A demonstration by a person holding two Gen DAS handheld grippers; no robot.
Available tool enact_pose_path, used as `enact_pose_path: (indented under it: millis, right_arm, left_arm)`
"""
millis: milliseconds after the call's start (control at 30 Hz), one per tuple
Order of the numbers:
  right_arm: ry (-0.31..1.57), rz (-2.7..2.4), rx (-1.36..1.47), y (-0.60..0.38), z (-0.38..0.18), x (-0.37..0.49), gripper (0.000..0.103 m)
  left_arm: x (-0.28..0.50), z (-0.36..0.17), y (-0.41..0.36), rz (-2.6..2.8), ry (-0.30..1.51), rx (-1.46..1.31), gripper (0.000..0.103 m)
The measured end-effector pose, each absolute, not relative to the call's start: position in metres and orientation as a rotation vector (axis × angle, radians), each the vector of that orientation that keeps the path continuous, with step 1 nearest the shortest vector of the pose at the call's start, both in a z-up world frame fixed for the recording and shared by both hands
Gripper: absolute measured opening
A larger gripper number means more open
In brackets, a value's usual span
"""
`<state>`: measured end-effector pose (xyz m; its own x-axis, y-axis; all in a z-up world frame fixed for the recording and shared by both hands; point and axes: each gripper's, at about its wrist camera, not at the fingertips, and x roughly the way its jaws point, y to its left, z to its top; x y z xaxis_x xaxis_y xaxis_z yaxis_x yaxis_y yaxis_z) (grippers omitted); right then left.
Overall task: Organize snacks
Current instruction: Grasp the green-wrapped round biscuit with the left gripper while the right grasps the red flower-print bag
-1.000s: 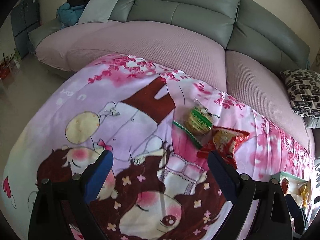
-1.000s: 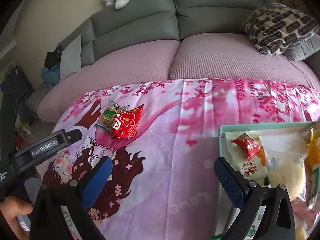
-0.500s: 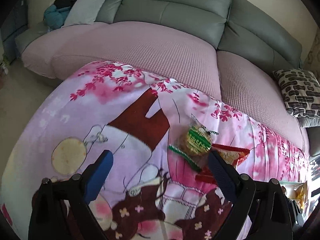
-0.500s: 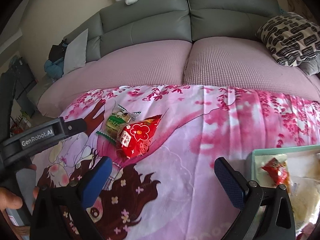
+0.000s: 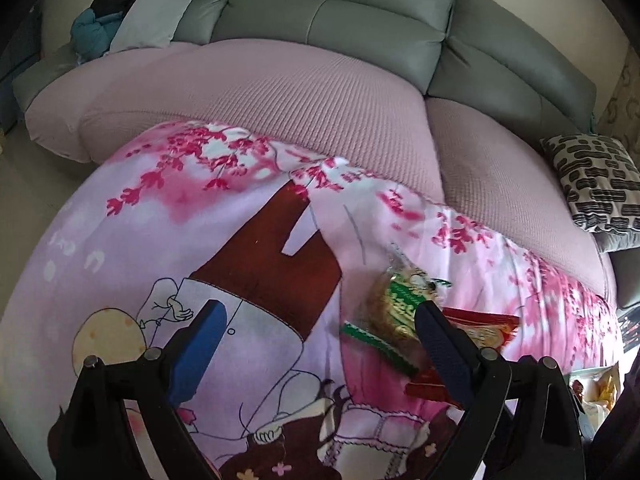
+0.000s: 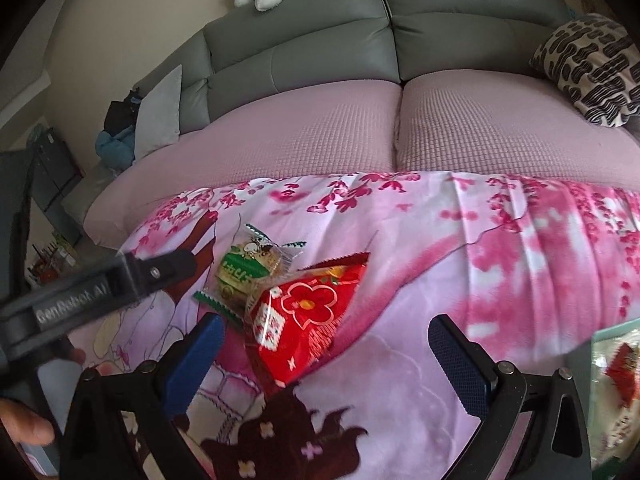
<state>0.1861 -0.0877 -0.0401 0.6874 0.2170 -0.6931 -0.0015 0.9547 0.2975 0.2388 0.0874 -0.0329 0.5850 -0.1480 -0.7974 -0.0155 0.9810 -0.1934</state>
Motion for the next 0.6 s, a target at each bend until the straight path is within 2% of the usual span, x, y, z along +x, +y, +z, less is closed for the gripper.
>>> enact_pose_path:
  millis: [433,600]
  right_arm:
    - [0.803,0.100,0.318,-0.096,-0.053,0.193,0.103]
    - [0.793,0.120,0.306,-0.092,-0.054,0.193,0.095]
  left_arm:
    - [0.244,-0.049,0.059,-0.176,0.909,-0.217,0.095]
    - [0.245,-0.052,0.054,-0.174,0.897,-0.189,0.095]
